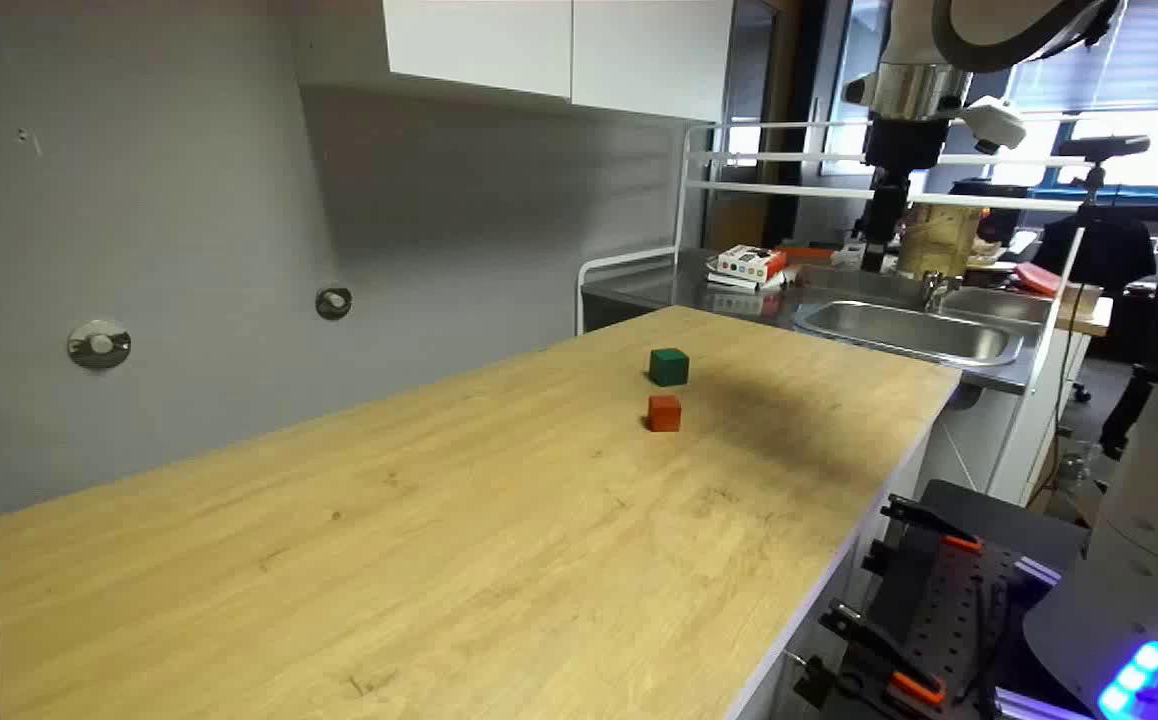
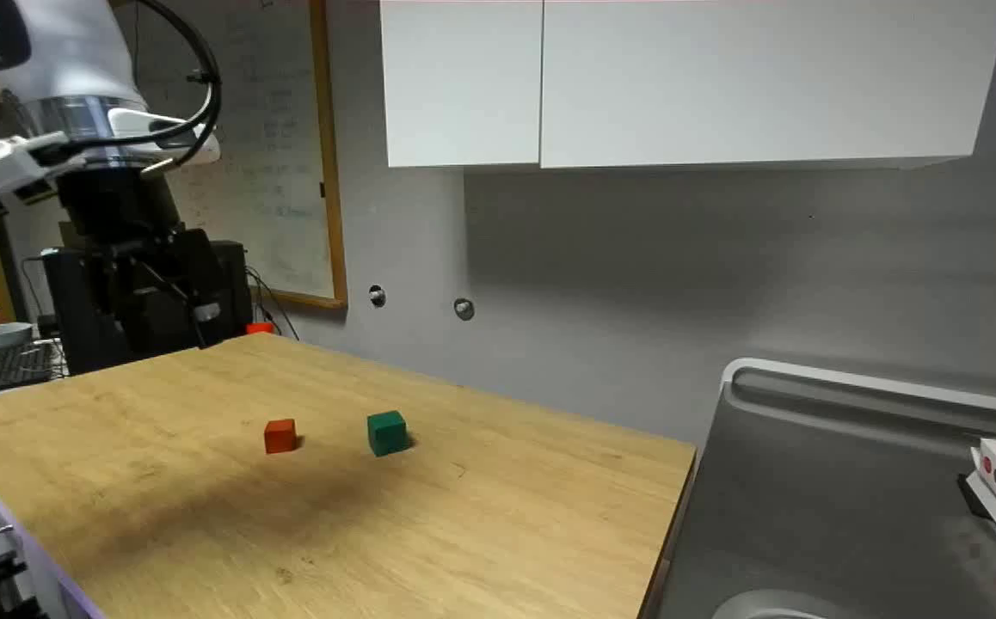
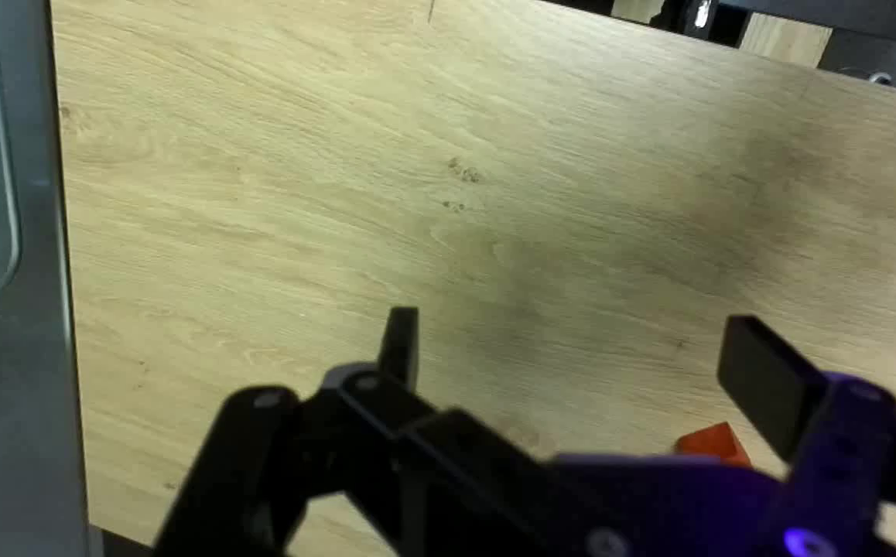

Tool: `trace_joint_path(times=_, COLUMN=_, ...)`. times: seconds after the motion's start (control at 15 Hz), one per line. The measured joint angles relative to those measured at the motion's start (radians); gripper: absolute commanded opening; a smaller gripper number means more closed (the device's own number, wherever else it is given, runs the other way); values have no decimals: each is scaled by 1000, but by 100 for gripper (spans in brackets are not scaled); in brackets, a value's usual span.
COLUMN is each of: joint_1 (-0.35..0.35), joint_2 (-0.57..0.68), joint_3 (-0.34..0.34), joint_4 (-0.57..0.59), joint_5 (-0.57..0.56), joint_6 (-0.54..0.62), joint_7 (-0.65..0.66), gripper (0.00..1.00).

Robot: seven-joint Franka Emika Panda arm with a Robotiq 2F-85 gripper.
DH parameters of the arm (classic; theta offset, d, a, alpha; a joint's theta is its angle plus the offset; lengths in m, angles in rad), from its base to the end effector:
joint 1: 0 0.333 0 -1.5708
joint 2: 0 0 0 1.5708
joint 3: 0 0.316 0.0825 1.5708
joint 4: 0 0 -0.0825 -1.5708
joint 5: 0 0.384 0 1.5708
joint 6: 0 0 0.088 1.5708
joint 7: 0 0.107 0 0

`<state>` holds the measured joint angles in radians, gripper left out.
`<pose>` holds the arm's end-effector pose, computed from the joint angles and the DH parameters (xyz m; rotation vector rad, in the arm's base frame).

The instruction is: Put the orange block on the green block

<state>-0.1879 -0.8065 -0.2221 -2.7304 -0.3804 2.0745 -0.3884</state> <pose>0.2917 -0.1460 0.4580 2.8993 0.2829 0.1052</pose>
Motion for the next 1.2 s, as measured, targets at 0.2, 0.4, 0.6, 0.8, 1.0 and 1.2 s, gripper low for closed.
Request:
trace_joint_path(times=0.2, joint_1=0, joint_2=-1, joint_3=0, joint_4=0, joint_5=0, joint_6=0, joint_7=0, gripper=100)
trace_joint_path(times=0.4, joint_1=0, joint_2=-1, joint_3=0, joint_4=0, joint_5=0, joint_6=0, joint_7=0, gripper=100)
trace_joint_path(times=0.6, joint_1=0, joint_2=-1, joint_3=0, joint_4=0, joint_5=0, joint_6=0, joint_7=0, gripper=100)
trace_joint_path(times=0.8, joint_1=1, joint_2=1, joint_3=0, joint_4=0, joint_5=1, joint_6=0, joint_7=1, gripper=100)
trace_joint_path(times=1.0, joint_1=9, joint_2=26, joint_3=0, joint_4=0, joint_5=20, joint_6=25, joint_7=41, gripper=100)
trace_joint_path(times=1.2, joint_1=36, joint_2=97, joint_3=11, joint_4=1, joint_5=62, joint_6=130, joint_7=122, gripper=100)
